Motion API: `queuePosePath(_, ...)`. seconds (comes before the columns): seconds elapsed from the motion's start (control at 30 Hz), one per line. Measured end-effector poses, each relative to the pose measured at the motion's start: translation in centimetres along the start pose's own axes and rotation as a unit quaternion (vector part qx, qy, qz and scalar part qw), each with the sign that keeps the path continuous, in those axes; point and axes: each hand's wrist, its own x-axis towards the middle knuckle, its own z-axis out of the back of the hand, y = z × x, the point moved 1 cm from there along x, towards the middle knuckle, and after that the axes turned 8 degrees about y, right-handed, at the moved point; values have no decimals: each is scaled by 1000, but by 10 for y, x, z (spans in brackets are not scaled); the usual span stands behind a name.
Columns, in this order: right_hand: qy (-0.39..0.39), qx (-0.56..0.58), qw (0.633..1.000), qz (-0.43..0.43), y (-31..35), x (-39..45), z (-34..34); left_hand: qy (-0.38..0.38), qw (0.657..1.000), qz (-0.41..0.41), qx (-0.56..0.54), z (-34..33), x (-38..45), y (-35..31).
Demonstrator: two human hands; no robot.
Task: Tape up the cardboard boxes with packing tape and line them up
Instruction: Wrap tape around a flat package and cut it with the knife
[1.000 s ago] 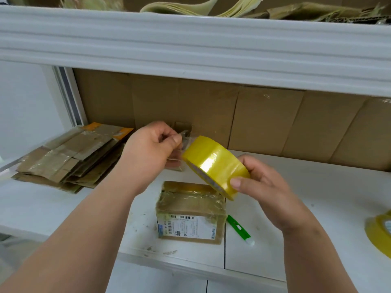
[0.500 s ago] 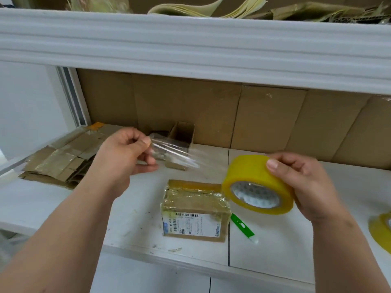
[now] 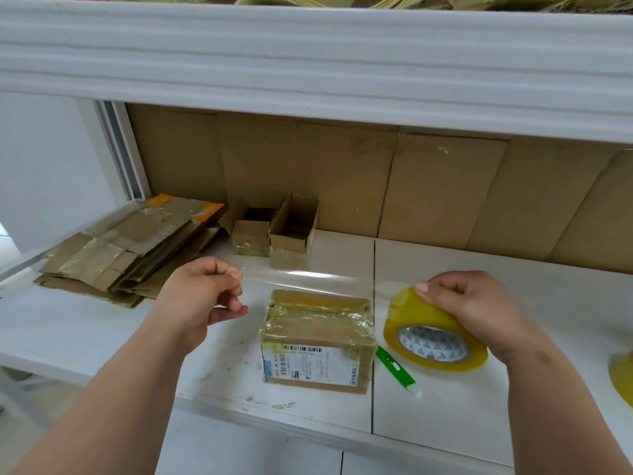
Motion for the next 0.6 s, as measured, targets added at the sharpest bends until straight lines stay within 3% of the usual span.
queuePosePath(0.6, 78, -152, 977, -126, -15, 22, -20, -4, 992, 128, 7, -9, 10, 47)
